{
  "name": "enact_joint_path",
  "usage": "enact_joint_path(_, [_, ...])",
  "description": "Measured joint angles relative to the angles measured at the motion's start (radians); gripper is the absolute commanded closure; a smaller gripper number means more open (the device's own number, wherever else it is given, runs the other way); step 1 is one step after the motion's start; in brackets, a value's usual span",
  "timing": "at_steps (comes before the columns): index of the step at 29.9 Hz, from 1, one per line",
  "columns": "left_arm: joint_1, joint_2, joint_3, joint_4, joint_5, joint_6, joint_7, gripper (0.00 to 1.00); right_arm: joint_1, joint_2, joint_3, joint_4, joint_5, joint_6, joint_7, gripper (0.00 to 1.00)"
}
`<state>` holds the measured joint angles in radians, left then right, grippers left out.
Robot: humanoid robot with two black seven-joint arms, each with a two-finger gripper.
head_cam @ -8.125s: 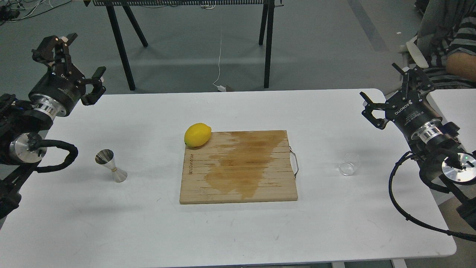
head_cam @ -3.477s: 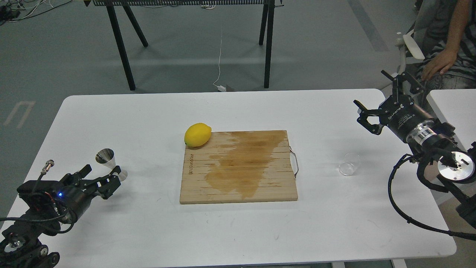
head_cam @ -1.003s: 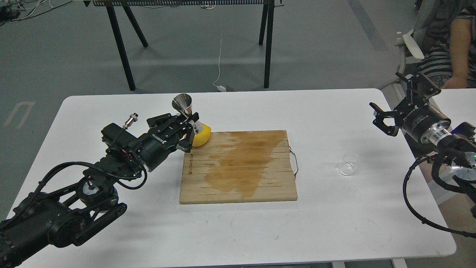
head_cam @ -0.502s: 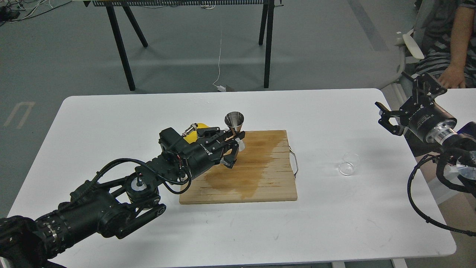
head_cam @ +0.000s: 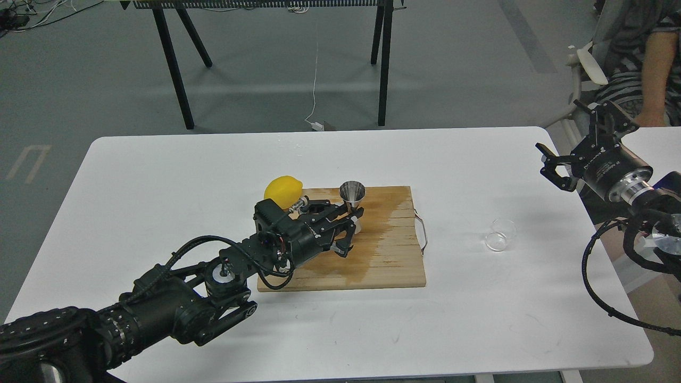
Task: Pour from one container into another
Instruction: 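Set the jigger upright on the board and open the left gripper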
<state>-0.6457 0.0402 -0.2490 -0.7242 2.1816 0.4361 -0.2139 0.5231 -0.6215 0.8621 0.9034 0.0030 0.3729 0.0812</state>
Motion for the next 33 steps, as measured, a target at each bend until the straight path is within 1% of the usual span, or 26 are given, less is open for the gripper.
enact_joint_path(4, [0.0, -0.034, 0.006, 0.04, 0.0, 0.004, 0.001, 1.0, 0.0, 0.0, 0.0, 0.0, 0.0, 0.0, 0.0, 0.01])
enact_joint_path(11, [-0.005, -0.04, 0.016, 0.143, 0.0, 0.015, 0.01, 1.0, 0.0, -0.001, 0.0, 0.0, 0.0, 0.002, 0.0, 0.01])
enact_joint_path(17, [-0.015, -0.04, 0.017, 0.167, 0.0, 0.025, 0.012, 1.0, 0.0, -0.001, 0.0, 0.0, 0.0, 0.003, 0.0, 0.01])
enact_joint_path(29, [-0.007, -0.04, 0.019, 0.169, 0.0, 0.052, 0.003, 0.87, -0.002, 0.0, 0.0, 0.0, 0.0, 0.003, 0.0, 0.01])
enact_joint_path(31, [-0.005, -0.04, 0.02, 0.169, 0.0, 0.052, 0.001, 0.81, -0.002, 0.0, 0.0, 0.0, 0.0, 0.003, 0.0, 0.01])
enact_joint_path(33, [-0.005, -0.04, 0.022, 0.169, 0.0, 0.053, -0.001, 0.78, -0.002, 0.0, 0.0, 0.0, 0.0, 0.003, 0.0, 0.01])
